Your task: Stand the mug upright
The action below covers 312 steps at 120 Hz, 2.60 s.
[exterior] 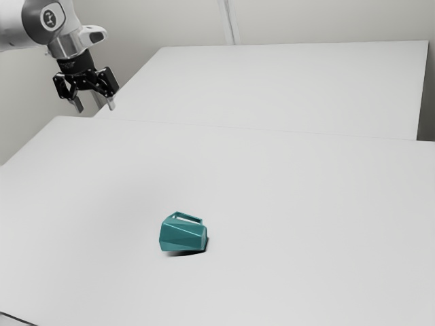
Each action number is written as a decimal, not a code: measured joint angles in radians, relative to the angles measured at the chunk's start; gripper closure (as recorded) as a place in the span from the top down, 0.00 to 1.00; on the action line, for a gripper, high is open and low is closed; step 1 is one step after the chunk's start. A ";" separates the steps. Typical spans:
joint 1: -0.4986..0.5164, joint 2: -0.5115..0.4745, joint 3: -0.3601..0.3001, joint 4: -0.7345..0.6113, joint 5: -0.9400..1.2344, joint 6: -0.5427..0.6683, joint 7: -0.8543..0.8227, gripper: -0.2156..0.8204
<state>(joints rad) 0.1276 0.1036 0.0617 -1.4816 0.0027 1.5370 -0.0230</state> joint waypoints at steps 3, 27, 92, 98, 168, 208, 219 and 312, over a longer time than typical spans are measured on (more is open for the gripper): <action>0.000 -0.001 0.001 -0.004 -0.001 0.003 0.000 0.79; -0.027 -0.005 0.036 -0.103 -0.104 0.065 0.000 0.79; 0.014 -0.018 0.172 -0.671 -0.793 0.398 0.283 0.79; 0.014 -0.018 0.173 -0.697 -0.828 0.416 0.316 0.79; -0.032 -0.097 0.158 -0.986 -1.055 0.572 0.596 0.79; -0.081 -0.150 0.134 -1.033 -1.138 0.581 0.705 0.79; -0.089 -0.152 0.127 -1.042 -1.161 0.580 0.726 0.79; -0.095 -0.176 0.039 -1.087 -1.273 0.596 0.819 0.63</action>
<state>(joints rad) 0.0322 -0.0726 0.1011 -2.5684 -1.2701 2.1333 0.7960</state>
